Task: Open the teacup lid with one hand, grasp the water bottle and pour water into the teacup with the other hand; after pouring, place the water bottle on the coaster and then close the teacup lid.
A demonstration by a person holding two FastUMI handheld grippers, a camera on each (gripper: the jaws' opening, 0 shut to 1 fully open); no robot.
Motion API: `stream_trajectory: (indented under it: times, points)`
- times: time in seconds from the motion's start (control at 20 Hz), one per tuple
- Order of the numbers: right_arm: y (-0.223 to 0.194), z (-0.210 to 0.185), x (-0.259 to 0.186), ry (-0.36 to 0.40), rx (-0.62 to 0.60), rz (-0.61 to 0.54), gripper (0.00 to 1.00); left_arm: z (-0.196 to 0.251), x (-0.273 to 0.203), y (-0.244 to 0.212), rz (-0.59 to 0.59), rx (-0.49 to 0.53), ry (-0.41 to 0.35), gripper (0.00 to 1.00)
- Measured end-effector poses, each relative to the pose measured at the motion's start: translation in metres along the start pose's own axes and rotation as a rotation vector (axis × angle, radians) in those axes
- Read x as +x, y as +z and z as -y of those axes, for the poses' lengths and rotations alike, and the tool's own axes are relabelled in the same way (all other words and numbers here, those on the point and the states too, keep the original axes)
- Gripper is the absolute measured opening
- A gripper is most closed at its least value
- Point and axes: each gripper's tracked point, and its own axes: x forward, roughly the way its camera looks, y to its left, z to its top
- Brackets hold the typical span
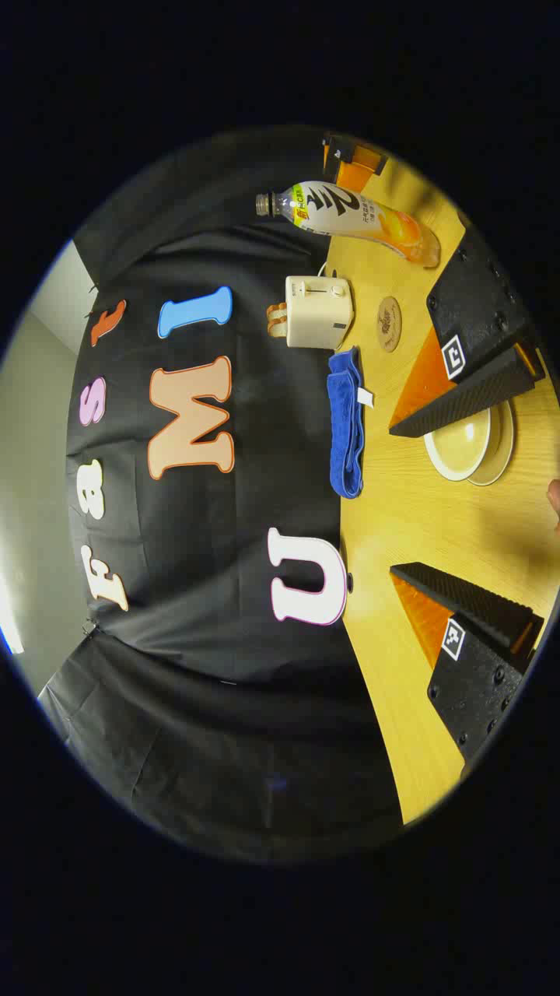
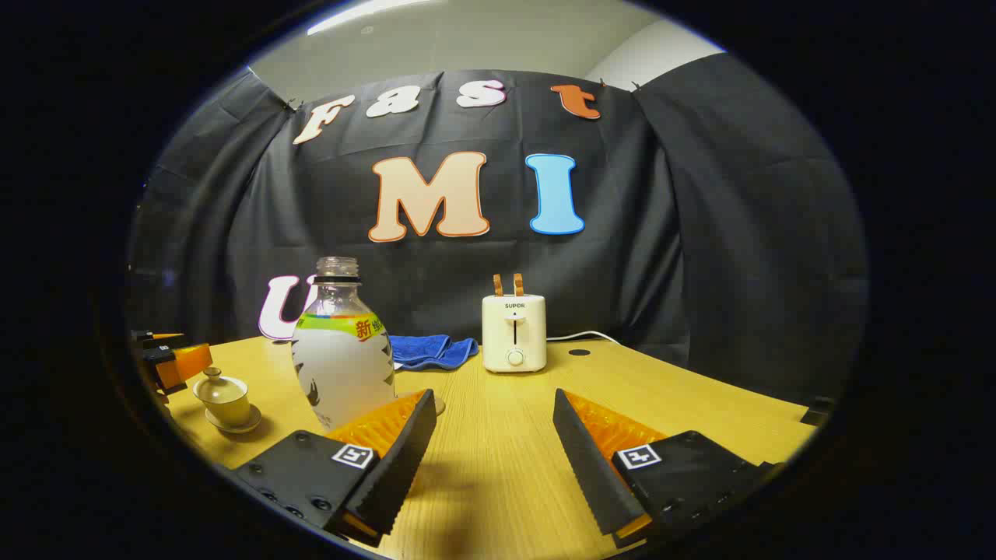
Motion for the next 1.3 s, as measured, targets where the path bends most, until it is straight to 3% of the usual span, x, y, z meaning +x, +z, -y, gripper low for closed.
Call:
stream_trajectory:
  times: [0.95,1.3]
  points:
    - [-0.001,-0.002,-0.001,0.01,-0.001,0.003,0.95,-0.007,0.0,-0.003,-0.013,0.001,0.047,0.95]
    - [-0.001,-0.002,0.0,0.008,-0.001,0.002,0.95,0.003,0.001,-0.003,-0.017,-0.017,-0.009,0.95]
